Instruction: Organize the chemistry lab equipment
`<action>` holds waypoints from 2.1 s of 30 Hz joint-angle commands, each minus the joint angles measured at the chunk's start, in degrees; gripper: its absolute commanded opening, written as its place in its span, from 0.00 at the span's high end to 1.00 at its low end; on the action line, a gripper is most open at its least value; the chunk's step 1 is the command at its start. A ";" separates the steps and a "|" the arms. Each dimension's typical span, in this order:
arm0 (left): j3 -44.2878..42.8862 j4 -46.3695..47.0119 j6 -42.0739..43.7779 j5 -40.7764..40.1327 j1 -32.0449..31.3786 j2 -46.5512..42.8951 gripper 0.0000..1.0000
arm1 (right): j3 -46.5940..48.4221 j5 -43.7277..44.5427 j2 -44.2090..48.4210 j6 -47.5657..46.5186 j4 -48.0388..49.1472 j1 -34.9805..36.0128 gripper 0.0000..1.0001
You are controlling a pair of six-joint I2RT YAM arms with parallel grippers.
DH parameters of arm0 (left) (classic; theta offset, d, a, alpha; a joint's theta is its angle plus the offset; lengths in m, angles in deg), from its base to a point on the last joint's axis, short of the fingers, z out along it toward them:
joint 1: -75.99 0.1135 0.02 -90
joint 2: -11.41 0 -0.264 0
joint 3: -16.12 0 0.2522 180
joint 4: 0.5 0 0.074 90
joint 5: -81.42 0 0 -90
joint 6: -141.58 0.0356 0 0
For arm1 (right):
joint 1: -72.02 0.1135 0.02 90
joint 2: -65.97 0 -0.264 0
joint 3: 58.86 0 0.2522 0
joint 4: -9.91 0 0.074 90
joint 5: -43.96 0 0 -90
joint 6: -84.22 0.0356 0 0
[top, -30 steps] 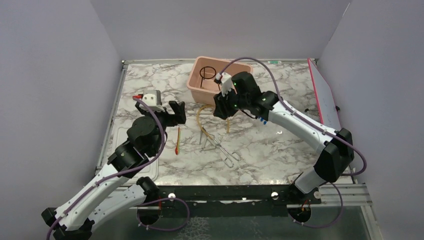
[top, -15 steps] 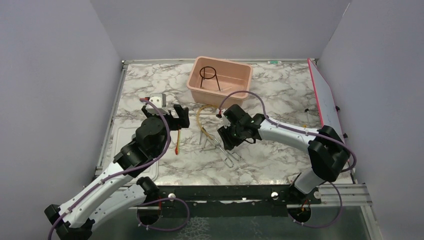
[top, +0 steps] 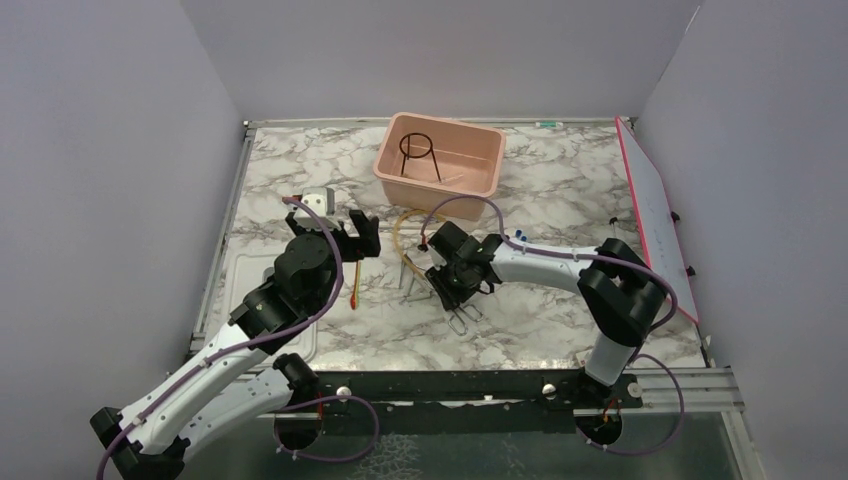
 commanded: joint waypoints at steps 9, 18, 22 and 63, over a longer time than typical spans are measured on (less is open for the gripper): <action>0.62 1.06 0.08 1.61 0.12 0.35 0.12 | -4.67 7.73 3.76 3.75 -5.75 0.77 0.80; 0.64 1.36 -0.01 1.83 0.12 0.66 0.12 | -6.99 13.08 8.37 14.90 -9.12 0.79 0.73; 0.27 1.57 0.01 2.16 0.13 1.14 0.12 | -3.68 13.38 9.31 13.21 -5.87 0.77 0.64; 1.26 1.19 -0.72 2.88 0.30 1.76 0.12 | 22.60 17.08 -17.13 2.53 2.03 -0.45 0.82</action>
